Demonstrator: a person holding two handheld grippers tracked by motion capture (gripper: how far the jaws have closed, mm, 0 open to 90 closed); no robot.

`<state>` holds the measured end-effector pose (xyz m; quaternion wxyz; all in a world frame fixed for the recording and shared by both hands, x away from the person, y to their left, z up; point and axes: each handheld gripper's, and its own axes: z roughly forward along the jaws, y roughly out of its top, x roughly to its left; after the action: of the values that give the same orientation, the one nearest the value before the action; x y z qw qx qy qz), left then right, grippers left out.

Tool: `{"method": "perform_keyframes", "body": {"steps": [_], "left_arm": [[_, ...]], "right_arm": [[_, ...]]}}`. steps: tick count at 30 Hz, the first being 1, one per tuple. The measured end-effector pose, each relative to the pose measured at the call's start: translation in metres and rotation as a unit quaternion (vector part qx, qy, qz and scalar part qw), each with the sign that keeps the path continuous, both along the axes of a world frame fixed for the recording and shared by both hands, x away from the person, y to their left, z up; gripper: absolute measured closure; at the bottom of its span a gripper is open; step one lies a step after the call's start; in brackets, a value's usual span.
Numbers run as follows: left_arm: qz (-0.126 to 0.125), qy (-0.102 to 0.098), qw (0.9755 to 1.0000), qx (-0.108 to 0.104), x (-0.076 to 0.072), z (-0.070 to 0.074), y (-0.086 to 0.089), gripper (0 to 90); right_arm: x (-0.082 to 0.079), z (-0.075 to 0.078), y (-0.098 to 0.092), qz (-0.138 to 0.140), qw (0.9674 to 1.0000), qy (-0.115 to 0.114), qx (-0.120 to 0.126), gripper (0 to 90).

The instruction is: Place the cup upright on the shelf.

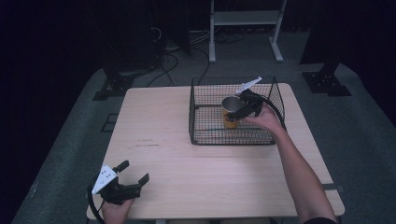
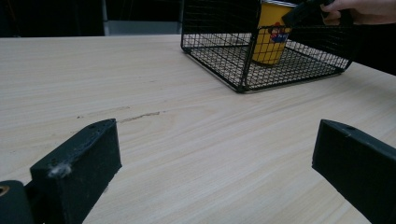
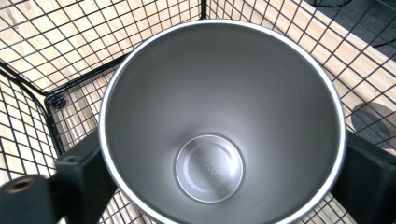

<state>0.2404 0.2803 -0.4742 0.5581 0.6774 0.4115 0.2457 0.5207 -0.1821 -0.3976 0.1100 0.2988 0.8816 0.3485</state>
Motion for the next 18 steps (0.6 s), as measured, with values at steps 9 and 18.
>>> {"method": "perform_keyframes", "body": {"steps": [9,18], "left_arm": [[0.001,-0.001,1.0,0.001,-0.0001,0.0,-0.0002,0.4],[0.002,-0.001,1.0,0.0,-0.0003,-0.0001,0.0013,0.4]], "right_arm": [[-0.0034,0.0035,0.003,0.002,1.0,-0.009,0.001,2.2],[-0.0046,0.0067,0.0014,0.0,0.9999,-0.01,0.009,1.8]]}}
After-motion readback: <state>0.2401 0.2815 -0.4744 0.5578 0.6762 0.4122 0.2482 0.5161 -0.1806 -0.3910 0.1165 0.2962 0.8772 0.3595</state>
